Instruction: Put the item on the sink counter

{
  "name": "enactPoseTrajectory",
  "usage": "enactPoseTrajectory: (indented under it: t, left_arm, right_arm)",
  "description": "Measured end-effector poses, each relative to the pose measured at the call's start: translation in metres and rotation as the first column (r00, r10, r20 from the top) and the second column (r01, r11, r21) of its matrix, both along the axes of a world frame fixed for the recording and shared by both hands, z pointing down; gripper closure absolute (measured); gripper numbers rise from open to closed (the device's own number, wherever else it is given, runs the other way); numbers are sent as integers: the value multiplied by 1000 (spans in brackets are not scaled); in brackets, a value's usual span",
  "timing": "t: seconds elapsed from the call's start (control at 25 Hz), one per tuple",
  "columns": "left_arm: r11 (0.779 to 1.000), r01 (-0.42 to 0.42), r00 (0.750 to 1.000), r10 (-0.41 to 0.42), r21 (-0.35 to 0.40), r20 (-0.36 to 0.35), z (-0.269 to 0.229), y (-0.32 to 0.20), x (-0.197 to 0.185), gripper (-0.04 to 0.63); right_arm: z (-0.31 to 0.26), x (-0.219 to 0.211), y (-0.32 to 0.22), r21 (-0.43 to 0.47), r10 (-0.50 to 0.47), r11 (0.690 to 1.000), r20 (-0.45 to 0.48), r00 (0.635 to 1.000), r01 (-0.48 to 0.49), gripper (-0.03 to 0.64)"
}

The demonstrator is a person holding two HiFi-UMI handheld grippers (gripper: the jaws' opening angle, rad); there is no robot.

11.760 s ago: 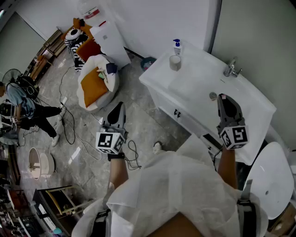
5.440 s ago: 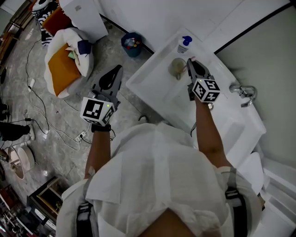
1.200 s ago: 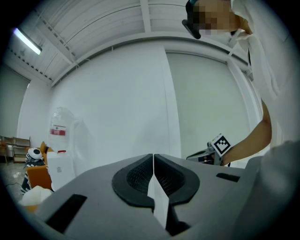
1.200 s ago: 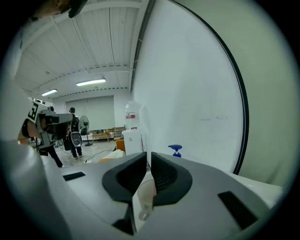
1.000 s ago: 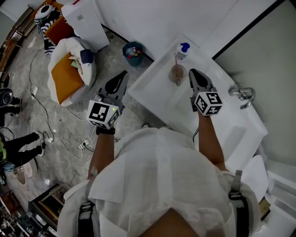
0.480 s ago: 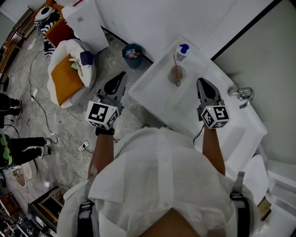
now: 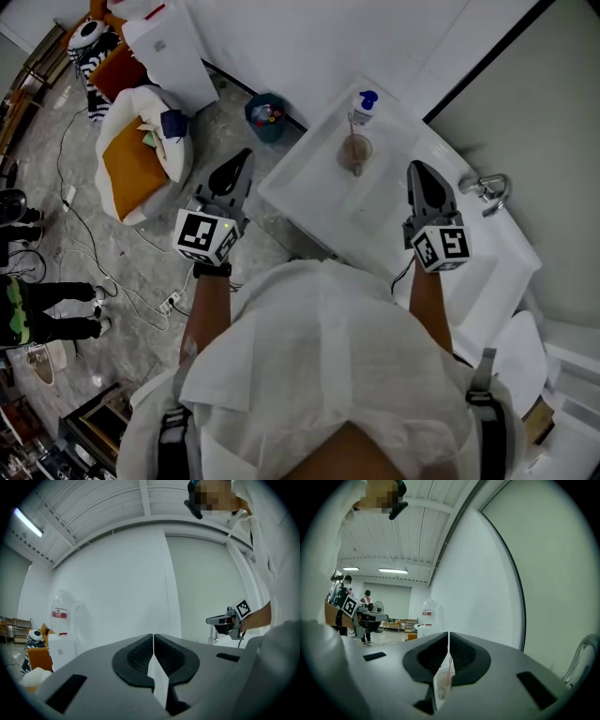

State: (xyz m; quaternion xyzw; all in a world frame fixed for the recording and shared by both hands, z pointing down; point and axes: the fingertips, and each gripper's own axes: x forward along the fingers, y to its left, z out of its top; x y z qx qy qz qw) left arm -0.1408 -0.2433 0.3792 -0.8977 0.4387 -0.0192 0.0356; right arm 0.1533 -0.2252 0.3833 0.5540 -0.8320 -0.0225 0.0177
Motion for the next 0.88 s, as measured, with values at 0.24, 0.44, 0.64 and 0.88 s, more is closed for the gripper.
enactPoseTrajectory:
  t: [0.24, 0.44, 0.64, 0.88]
  left_arm:
    - [1000, 2, 1000, -2, 3, 3, -1, 0, 0, 575]
    - [1000, 1, 1000, -1, 1, 3, 0, -1, -1, 575]
    - [1000, -3, 1000, 3, -1, -1, 1, -2, 1, 575]
    - [1000, -1, 1000, 1, -3, -3, 1, -2, -1, 575]
  right_arm:
    - [-11, 7, 1, 38, 19, 999, 0, 1000, -19, 601]
    - [-9, 4, 0, 26, 23, 999, -35, 999, -22, 607]
    - [-7, 1, -1, 15, 22, 1000, -62, 998, -21, 607]
    - [-9, 2, -1, 8, 30, 1000, -39, 999, -30, 607]
